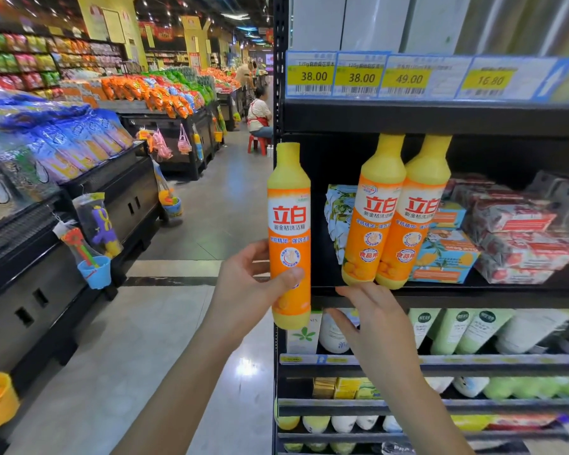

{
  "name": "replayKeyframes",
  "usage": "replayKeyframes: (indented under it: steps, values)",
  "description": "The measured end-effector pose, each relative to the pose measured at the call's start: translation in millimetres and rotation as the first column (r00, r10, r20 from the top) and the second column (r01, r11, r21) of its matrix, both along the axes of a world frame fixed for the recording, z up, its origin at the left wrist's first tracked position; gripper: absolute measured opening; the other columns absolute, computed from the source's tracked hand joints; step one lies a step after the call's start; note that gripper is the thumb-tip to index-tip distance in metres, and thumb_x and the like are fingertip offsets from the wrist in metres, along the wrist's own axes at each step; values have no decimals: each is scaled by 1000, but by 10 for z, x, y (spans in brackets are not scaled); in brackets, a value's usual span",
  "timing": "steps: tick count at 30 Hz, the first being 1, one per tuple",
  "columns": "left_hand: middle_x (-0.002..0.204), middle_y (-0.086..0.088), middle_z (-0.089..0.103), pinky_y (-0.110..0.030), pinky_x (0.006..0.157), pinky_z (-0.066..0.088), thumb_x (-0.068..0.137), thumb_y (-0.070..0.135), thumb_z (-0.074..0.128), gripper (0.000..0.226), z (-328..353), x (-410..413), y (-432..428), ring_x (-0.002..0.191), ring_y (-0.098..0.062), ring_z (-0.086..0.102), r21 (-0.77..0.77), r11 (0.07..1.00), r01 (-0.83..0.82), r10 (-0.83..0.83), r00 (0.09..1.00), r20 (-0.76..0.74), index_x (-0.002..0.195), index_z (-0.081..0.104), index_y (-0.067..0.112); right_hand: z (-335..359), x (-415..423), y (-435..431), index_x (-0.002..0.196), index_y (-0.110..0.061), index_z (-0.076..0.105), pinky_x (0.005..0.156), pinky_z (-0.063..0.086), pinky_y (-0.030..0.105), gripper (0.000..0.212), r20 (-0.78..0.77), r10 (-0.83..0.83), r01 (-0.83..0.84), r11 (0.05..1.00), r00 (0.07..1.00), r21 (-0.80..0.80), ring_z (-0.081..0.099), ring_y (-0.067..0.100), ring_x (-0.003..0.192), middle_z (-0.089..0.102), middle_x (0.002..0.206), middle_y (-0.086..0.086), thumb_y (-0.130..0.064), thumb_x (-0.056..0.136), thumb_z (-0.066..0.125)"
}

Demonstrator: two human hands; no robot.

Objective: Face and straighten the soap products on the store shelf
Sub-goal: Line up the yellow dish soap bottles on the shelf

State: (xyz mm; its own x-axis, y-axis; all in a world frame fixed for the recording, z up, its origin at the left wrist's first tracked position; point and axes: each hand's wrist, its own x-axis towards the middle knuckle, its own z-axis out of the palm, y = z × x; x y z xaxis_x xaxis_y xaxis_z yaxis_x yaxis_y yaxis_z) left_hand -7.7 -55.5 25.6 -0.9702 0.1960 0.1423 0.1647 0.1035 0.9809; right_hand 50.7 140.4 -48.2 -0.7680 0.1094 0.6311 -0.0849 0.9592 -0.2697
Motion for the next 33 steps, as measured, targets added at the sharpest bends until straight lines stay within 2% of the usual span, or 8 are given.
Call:
replayKeyframes:
  steps: [4, 11, 13, 16, 18, 22, 30, 33]
  values:
    - [95, 27, 68, -10, 57, 50, 81, 26, 84, 37, 25, -139, 97, 84, 13, 67, 39, 999, -18, 18, 1000, -3, 98, 58, 45, -92, -86, 42, 105, -12, 77, 72, 58, 39, 35, -55, -30, 31, 999, 998, 10, 66, 27, 93, 70, 100, 2, -22, 75, 91]
    - [107, 18, 68, -24, 77, 53, 83, 23, 84, 38, 57, -369, 228, 103, -3, 65, 83, 996, -24, 24, 1000, -4, 100, 57, 43, -218, -114, 61, 98, -12, 78, 74, 56, 38, 27, -115, -74, 74, 997, 991, -10, 62, 26, 93, 69, 97, 1, -20, 75, 90]
    - [112, 17, 68, -32, 86, 55, 82, 23, 85, 40, 38, -431, 271, 108, -7, 65, 72, 997, -33, 34, 999, -12, 107, 59, 40, -234, -123, 63, 98, -12, 78, 74, 55, 37, 25, -131, -68, 65, 998, 989, -23, 61, 25, 93, 69, 97, 1, -19, 77, 88]
    - [122, 11, 67, -37, 94, 55, 83, 24, 85, 54, 20, -501, 335, 113, -9, 64, 43, 998, -47, 49, 998, -47, 131, 60, 25, -253, -141, 70, 97, -13, 78, 75, 53, 35, 22, -140, -68, 61, 997, 988, -49, 60, 22, 93, 69, 97, -1, -18, 78, 88]
    - [122, 11, 65, -33, 91, 54, 84, 24, 84, 59, 17, -550, 379, 109, -6, 62, 42, 998, -46, 49, 997, -68, 136, 57, 23, -264, -148, 71, 97, -13, 78, 75, 53, 35, 21, -139, -66, 59, 997, 988, -54, 59, 22, 93, 68, 97, -2, -18, 79, 87]
    - [106, 21, 62, -13, 68, 46, 85, 24, 82, 52, 29, -657, 450, 94, 5, 61, 5, 1000, -26, 26, 994, -108, 130, 57, 28, -261, -147, 72, 96, -13, 78, 76, 53, 34, 19, -145, -72, 63, 996, 987, -64, 59, 21, 93, 68, 96, -2, -19, 80, 86]
    - [116, 13, 60, -13, 72, 44, 86, 24, 81, 59, 14, -827, 589, 102, -4, 58, -39, 998, -49, 41, 982, -185, 139, 56, 19, -274, -162, 108, 95, -14, 78, 76, 52, 33, 21, -148, -104, 92, 992, 984, -83, 58, 19, 93, 68, 94, -2, -19, 77, 89]
    - [119, 14, 60, -10, 75, 44, 86, 24, 81, 61, -22, -854, 595, 99, 1, 59, -46, 997, -62, 51, 975, -216, 141, 54, 19, -275, -160, 142, 94, -13, 79, 77, 52, 34, 23, -161, -122, 109, 990, 979, -90, 56, 19, 93, 68, 93, -1, -21, 76, 90]
